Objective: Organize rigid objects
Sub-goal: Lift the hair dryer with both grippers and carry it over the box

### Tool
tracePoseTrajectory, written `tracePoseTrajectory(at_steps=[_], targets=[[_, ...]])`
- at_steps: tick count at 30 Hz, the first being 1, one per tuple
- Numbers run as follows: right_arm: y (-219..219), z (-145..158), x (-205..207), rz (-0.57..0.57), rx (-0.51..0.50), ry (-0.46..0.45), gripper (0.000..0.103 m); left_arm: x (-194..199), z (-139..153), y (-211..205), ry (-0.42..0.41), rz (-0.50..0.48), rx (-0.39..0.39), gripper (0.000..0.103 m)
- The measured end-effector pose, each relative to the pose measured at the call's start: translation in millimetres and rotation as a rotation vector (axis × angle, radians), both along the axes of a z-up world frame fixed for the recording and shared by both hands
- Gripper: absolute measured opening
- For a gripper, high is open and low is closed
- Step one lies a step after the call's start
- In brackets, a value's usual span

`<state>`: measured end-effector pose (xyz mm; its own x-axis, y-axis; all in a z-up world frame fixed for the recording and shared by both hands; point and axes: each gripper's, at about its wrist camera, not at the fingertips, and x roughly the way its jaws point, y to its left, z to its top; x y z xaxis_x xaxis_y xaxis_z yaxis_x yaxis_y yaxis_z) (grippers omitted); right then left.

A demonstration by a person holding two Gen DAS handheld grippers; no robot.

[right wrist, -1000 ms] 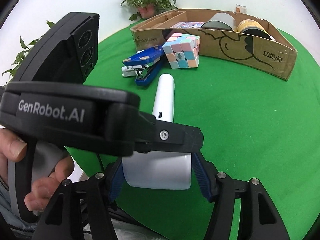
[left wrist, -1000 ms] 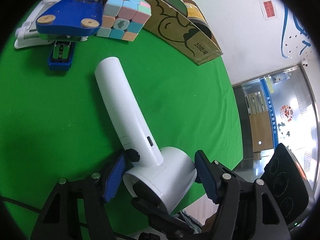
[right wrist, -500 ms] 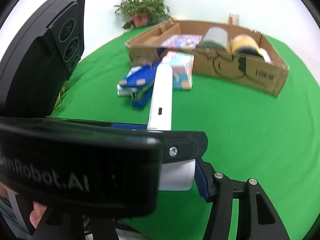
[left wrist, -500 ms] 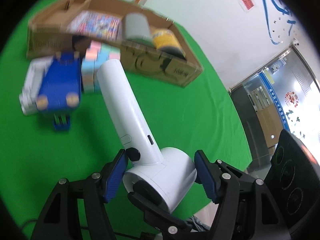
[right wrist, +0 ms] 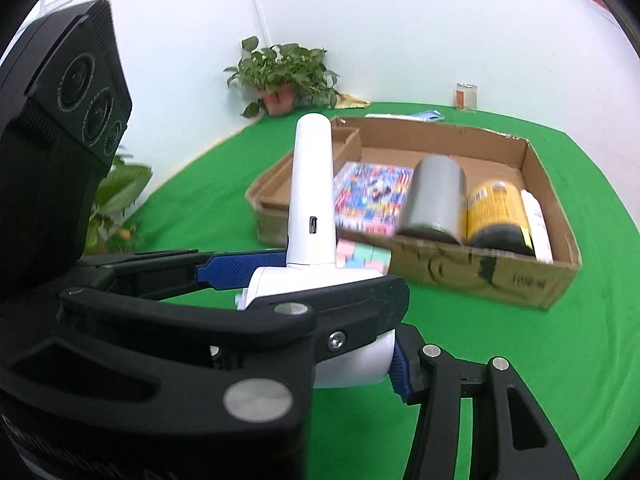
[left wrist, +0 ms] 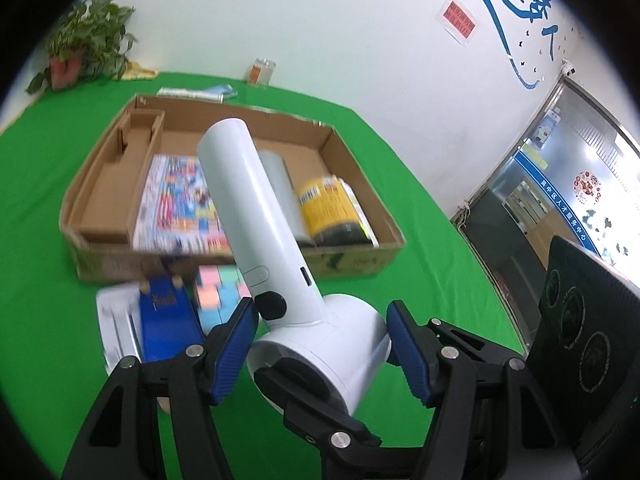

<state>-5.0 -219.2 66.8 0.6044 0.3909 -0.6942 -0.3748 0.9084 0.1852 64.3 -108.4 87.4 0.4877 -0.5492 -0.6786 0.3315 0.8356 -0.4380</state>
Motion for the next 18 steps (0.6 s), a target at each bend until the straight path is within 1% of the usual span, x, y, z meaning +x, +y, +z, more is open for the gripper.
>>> tracePoseTrajectory(at_steps=[5,8,10,14,18], targets=[[17,16,44,-0.018,0.022,-0.011,0.052,43,11,16,-0.022,-0.019,0.008,0.065],[27,17,71,-0.031,0.052,0.014,0.052,66,10,24,-0.006,-0.023,0.026,0.065],[35,13,96,-0.036,0.078,0.052,0.052,87,4,31,0.019,-0.04,0.038,0.065],[46,0,137,-0.048,0.11,0.126,0.052,122,-14,45,0.092,-0.067,0.001,0.065],[54,-18,168,-0.071,0.126,0.181,0.052,147,-33,51,0.143,-0.099,-0.005,0.065]])
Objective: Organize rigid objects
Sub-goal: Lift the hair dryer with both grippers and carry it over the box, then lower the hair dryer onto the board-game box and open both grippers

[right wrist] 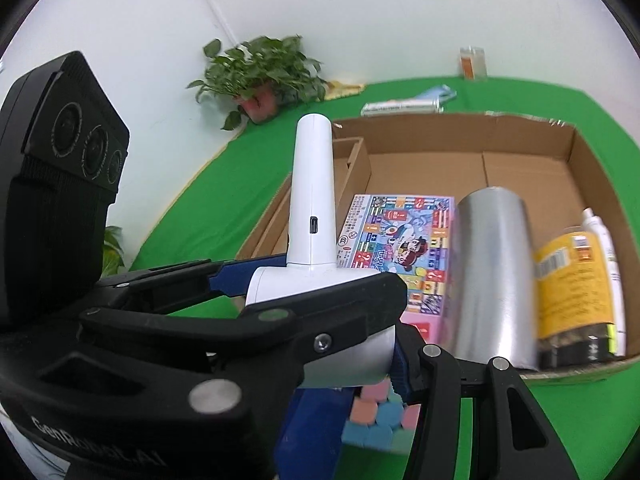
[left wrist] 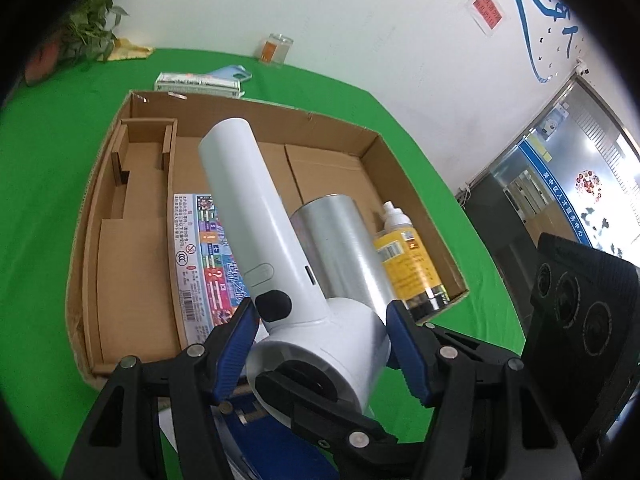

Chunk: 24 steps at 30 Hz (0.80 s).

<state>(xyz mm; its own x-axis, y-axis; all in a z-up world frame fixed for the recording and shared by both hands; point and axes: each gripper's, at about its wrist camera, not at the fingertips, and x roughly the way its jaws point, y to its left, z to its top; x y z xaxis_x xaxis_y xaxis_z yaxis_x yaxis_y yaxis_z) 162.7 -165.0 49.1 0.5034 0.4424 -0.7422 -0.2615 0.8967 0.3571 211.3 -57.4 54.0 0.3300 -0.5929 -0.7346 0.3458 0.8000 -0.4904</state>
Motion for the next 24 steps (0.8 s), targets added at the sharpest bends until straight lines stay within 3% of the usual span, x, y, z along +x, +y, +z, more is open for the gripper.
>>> tracePoseTrajectory(at_steps=[9,13,18,24], targets=[[5,-56,41,-0.059,0.017,0.147,0.052,34,-46,8,0.122,-0.054,0.019,0.065],[10,-69,45,-0.056,0.029,0.187,0.054,37,-54,14,0.161,-0.026,0.03,0.065],[5,-72,42,-0.034,0.059,0.202,0.057,35,-43,30,0.131,0.045,0.0,0.065],[4,-64,36,0.009,0.085,0.174,0.058,20,-32,40,0.081,0.064,0.034,0.065]])
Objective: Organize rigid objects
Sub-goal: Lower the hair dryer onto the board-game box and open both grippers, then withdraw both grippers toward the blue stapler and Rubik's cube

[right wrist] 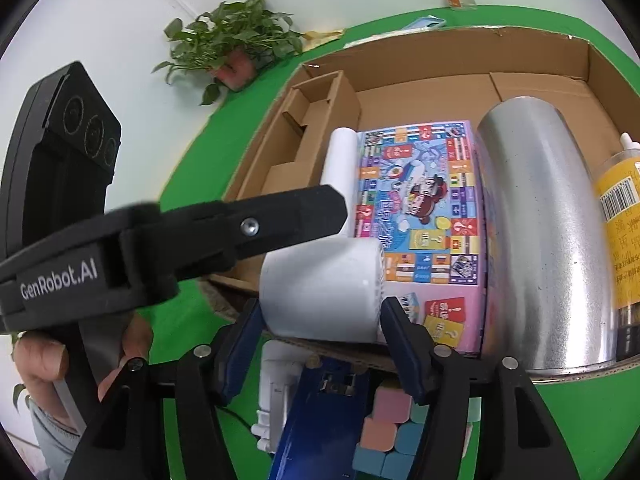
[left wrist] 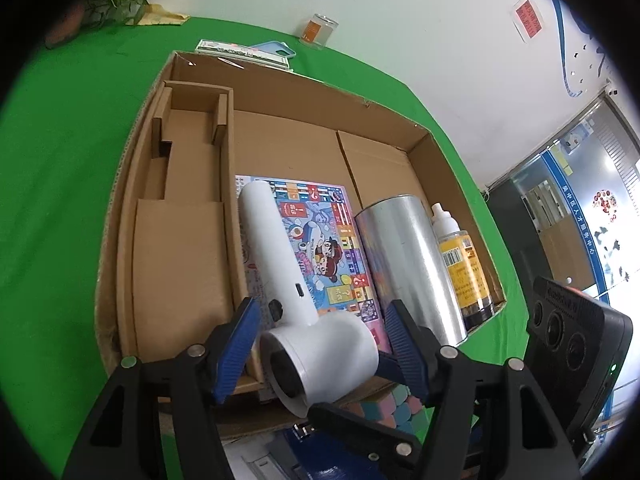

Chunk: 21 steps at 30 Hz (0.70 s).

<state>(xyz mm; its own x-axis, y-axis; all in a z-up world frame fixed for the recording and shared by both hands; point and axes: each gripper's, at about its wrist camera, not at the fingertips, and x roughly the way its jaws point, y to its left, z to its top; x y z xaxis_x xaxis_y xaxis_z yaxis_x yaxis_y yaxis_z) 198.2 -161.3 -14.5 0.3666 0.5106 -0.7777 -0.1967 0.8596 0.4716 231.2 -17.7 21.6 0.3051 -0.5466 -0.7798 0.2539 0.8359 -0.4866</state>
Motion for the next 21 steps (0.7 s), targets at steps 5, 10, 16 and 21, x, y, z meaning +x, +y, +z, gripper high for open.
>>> tracePoseTrajectory(at_steps=[5,10,16,21], targets=[[15,6,-9,0.076,-0.081,-0.052,0.044,-6,0,8,-0.025,0.017,0.02,0.065],[8,13,-15,0.074,-0.078,-0.07,0.049,-35,19,9,-0.23,0.062,0.107,0.065],[-12,46,-66,0.002,-0.21,-0.341,0.088,-80,43,7,-0.442,0.151,0.242,0.088],[-35,52,-99,-0.048,-0.318,-0.429,0.012,-97,37,12,-0.36,0.167,0.237,0.007]])
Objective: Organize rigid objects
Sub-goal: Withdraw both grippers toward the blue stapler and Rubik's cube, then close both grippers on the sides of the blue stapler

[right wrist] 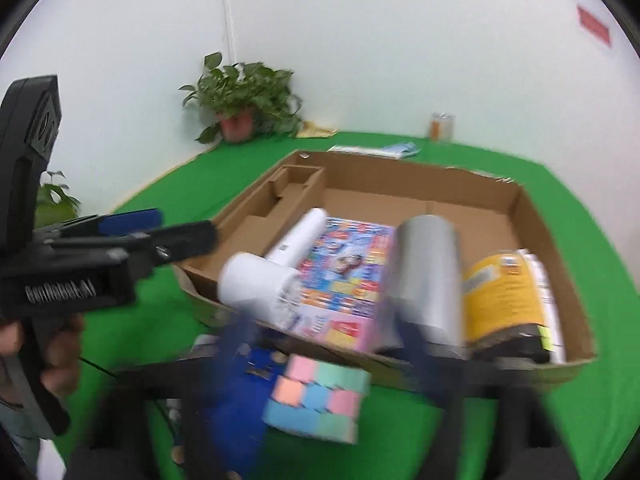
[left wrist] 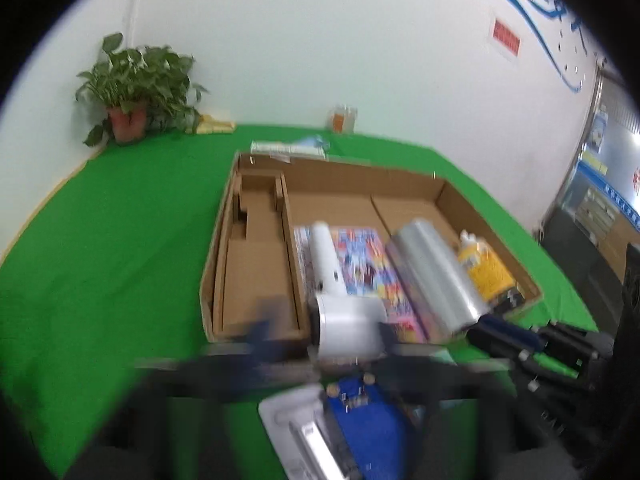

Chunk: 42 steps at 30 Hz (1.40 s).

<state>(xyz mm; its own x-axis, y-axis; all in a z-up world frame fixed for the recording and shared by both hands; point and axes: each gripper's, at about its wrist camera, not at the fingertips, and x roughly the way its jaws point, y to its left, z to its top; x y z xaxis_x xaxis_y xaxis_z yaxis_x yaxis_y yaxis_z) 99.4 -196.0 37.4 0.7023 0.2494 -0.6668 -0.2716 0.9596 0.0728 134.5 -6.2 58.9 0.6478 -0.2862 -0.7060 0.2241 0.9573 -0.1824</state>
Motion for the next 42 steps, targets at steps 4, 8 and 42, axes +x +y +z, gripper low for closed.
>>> tracePoseTrajectory(at_steps=[4,8,42], targets=[[-23,4,-15,-0.027,0.033,-0.019,0.049,-17,6,-1,-0.031,0.088,0.057,0.022],[-43,2,-29,-0.013,0.111,-0.011,0.099,-36,13,4,-0.077,0.147,0.037,0.102],[-63,-66,-92,0.216,0.068,0.389,0.055,-65,-69,-85,0.433,-0.302,-0.331,0.032]])
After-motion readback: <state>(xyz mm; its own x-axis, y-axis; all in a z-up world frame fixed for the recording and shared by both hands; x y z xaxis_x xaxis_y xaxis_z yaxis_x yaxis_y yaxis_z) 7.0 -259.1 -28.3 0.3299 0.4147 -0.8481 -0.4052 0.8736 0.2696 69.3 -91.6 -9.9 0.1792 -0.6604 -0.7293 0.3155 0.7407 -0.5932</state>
